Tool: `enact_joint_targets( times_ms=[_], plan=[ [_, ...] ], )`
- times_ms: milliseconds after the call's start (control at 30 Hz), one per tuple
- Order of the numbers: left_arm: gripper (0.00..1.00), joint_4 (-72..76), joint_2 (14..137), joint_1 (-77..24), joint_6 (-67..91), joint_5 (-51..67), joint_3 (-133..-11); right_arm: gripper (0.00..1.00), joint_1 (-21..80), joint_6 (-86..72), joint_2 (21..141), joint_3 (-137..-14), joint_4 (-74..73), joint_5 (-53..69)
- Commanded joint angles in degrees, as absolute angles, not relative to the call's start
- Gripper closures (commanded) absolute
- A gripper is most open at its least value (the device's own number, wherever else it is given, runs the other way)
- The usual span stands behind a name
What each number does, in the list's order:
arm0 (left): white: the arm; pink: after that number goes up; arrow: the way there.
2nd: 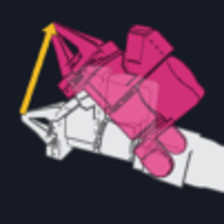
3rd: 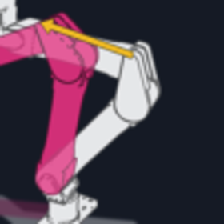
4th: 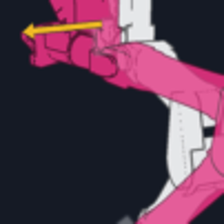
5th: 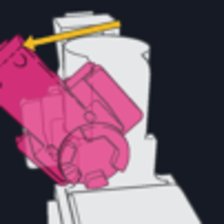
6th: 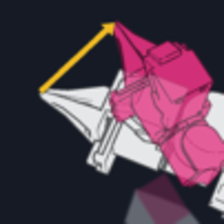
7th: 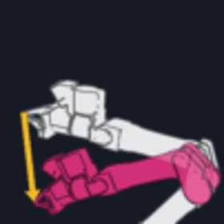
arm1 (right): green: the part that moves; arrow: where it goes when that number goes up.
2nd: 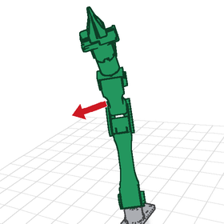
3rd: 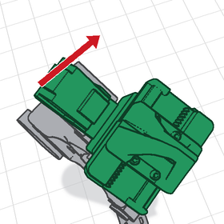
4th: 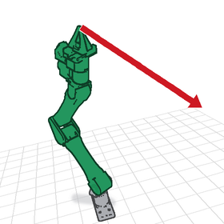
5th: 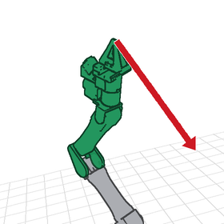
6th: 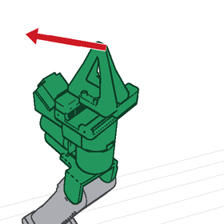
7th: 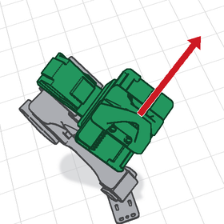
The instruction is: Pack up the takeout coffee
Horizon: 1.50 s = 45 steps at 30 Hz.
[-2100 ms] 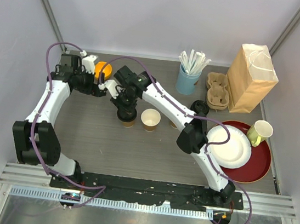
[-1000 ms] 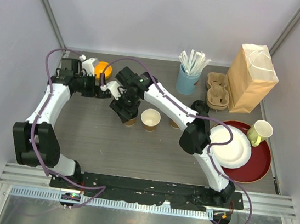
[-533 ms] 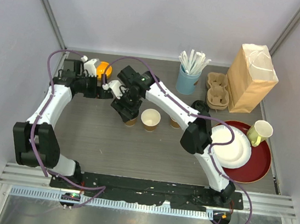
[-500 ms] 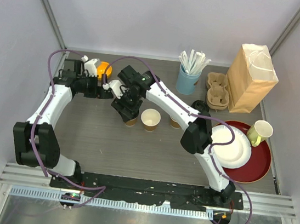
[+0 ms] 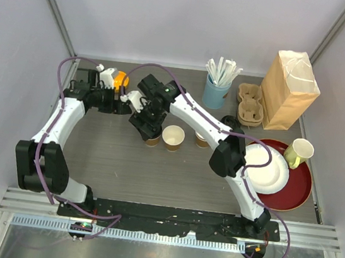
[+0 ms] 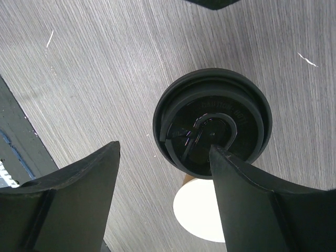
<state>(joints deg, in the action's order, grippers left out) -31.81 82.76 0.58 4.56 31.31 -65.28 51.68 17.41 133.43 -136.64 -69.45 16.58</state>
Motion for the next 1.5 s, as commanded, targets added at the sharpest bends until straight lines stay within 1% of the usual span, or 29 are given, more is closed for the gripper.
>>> enact_joint_targets(
  times_ms=[0, 67, 100, 233, 333, 433, 533, 567, 600, 633, 667, 733, 767, 800, 933, 1033, 1067, 1100, 1167, 1233, 1300, 1367, 1400, 1433, 1467],
  plan=[
    [0.22, -31.64, 82.44, -2.99, 3.87, 32.43, -63.99, 0.25, 54.49, 20.65, 125.95, -138.16, -56.17, 21.71],
    [0.22, -31.64, 82.44, -2.99, 3.87, 32.34, -63.90, 0.24, 54.49, 20.74, 125.77, -137.90, -56.16, 21.53],
    [0.22, -31.64, 82.44, -2.99, 3.78, 32.34, -63.81, 0.21, 54.49, 20.74, 125.68, -137.64, -56.08, 21.45],
    [0.22, -31.64, 82.44, -2.99, 3.78, 32.34, -63.90, 0.20, 54.49, 20.65, 125.07, -137.20, -55.72, 21.62],
    [0.23, -31.73, 82.01, -2.99, 4.13, 32.26, -63.98, 0.18, 54.49, 20.22, 123.76, -136.67, -54.50, 20.66],
    [0.25, -32.08, 81.39, -2.99, 4.74, 32.34, -63.99, 0.24, 54.32, 19.08, 119.98, -133.34, -51.60, 17.32],
    [0.28, -32.69, 79.90, -2.99, 5.18, 32.61, -63.81, 0.37, 53.27, 17.06, 114.99, -126.23, -48.61, 14.51],
    [0.29, -32.96, 79.11, -2.99, 5.27, 32.87, -63.81, 0.46, 52.65, 15.22, 113.66, -123.95, -47.65, 14.15],
    [0.32, -33.31, 78.93, -2.99, 5.36, 33.05, -63.81, 0.49, 51.34, 13.90, 112.08, -118.97, -45.72, 13.98],
    [0.33, -34.09, 78.66, -2.99, 5.54, 33.39, -63.63, 0.50, 50.46, 12.49, 109.36, -116.05, -44.40, 14.58],
    [0.35, -34.36, 78.66, -2.90, 6.06, 33.92, -63.46, 0.50, 49.32, 9.09, 107.68, -109.93, -40.73, 15.55],
    [0.38, -33.93, 78.92, -2.99, 7.46, 35.77, -61.88, 0.50, 45.02, 4.33, 104.26, -103.83, -35.97, 17.83],
    [0.39, -33.49, 79.19, -2.99, 9.12, 36.12, -61.09, 0.50, 43.61, -1.52, 103.54, -98.93, -31.25, 19.84],
    [0.42, -32.44, 79.71, -2.99, 10.10, 36.12, -59.60, 0.50, 41.42, -3.67, 103.19, -97.05, -29.20, 20.56],
    [0.50, -29.27, 80.95, -2.99, 14.41, 35.42, -56.78, 0.51, 40.17, -7.12, 105.11, -96.32, -26.89, 19.95],
    [0.52, -26.55, 80.69, -2.99, 17.92, 36.82, -55.55, 0.53, 37.54, -9.31, 108.19, -97.38, -26.89, 21.62],
    [0.51, -25.32, 80.34, -2.99, 19.06, 36.83, -54.94, 0.56, 36.31, -10.10, 109.41, -96.69, -26.89, 22.75],
    [0.51, -25.05, 80.25, -2.99, 19.07, 36.91, -54.76, 0.56, 36.30, -9.59, 109.51, -95.72, -26.72, 22.94],
    [0.51, -24.44, 80.59, -2.99, 19.25, 37.35, -54.06, 0.56, 36.82, -7.14, 108.73, -94.40, -25.76, 25.13],
    [0.51, -24.26, 81.12, -2.99, 19.25, 37.44, -54.14, 0.53, 38.84, -4.06, 106.19, -91.94, -23.91, 25.06],
    [0.50, -24.52, 81.56, -2.99, 17.67, 37.18, -54.84, 0.48, 42.42, 4.98, 103.72, -88.71, -22.68, 23.30],
    [0.47, -25.22, 81.74, -2.99, 14.09, 36.91, -57.03, 0.45, 44.72, 12.53, 98.73, -84.92, -20.14, 21.72],
    [0.44, -25.40, 82.00, -2.99, 13.02, 36.57, -57.82, 0.43, 45.78, 20.05, 96.79, -80.38, -16.56, 21.71],
    [0.42, -25.75, 82.18, -2.99, 12.31, 36.13, -59.40, 0.41, 47.01, 23.00, 95.29, -77.98, -14.52, 21.71],
    [0.39, -25.58, 82.53, -2.99, 11.09, 36.21, -59.94, 0.36, 47.28, 25.38, 93.01, -75.96, -12.59, 22.14]
  ],
)
